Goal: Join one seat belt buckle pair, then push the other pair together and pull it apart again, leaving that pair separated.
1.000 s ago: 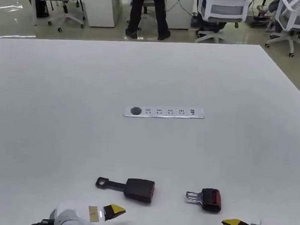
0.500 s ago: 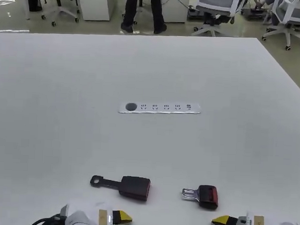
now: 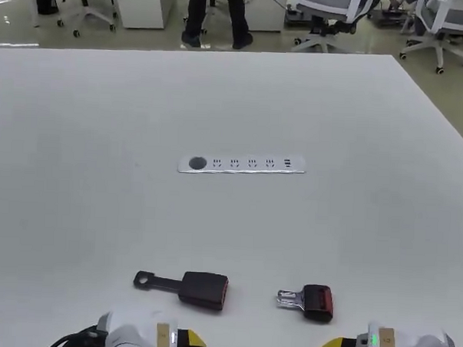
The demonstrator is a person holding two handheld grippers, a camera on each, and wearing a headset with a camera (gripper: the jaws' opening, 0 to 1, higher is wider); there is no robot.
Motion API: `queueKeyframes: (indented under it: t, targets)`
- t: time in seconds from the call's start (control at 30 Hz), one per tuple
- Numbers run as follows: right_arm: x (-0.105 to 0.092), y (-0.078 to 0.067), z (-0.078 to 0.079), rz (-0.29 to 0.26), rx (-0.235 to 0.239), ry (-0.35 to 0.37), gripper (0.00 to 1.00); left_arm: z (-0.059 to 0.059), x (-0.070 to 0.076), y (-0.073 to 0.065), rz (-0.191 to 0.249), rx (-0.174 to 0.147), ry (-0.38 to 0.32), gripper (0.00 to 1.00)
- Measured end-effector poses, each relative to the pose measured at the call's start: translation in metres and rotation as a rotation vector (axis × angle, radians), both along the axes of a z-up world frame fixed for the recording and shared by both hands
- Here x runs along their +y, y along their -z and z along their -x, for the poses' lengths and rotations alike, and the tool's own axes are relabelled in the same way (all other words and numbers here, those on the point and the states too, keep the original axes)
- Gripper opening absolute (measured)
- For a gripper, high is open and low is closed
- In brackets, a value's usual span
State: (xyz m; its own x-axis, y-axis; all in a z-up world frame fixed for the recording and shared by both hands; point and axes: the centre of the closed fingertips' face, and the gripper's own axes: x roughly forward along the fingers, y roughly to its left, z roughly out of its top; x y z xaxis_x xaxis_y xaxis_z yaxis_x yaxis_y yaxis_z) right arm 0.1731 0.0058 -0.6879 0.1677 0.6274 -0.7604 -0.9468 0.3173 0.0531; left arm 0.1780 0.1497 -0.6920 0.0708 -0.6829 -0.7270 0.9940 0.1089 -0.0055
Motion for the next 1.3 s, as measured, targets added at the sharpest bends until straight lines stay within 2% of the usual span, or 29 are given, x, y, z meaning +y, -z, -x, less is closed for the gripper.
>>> queueKeyframes:
  t: [0.1,0.37,0.47,0.67,0.87,0.9,1.03,1.1,1.3]
  targets:
    - [0.002,0.001,0.002,0.014,-0.009,-0.029,0.33,0.001,0.001,0.002,0.004,0.003,-0.009,0.35]
    - [0.014,0.001,0.003,0.016,-0.008,-0.038,0.33,0.000,-0.002,0.001,-0.008,0.006,-0.007,0.35]
    - [0.024,-0.001,0.005,0.002,-0.014,-0.041,0.33,0.000,-0.003,0.001,-0.014,0.008,-0.005,0.35]
    - [0.031,-0.004,0.001,-0.021,-0.011,-0.031,0.32,0.000,-0.004,0.001,-0.028,0.010,0.008,0.35]
    - [0.042,-0.006,0.003,-0.028,-0.013,-0.060,0.32,-0.001,-0.008,0.000,-0.027,0.013,0.002,0.35]
    - [0.040,-0.007,0.002,-0.013,-0.018,-0.066,0.32,-0.001,-0.007,0.000,-0.031,0.009,0.013,0.35]
    - [0.039,-0.005,0.000,-0.013,-0.006,-0.051,0.32,-0.002,-0.007,0.000,-0.026,0.013,0.014,0.34]
    - [0.041,-0.005,-0.001,-0.006,-0.003,-0.049,0.32,-0.003,-0.008,0.000,-0.043,0.010,0.026,0.34]
    - [0.047,-0.004,-0.003,0.004,0.002,-0.055,0.31,-0.003,-0.008,-0.001,-0.054,0.010,0.039,0.34]
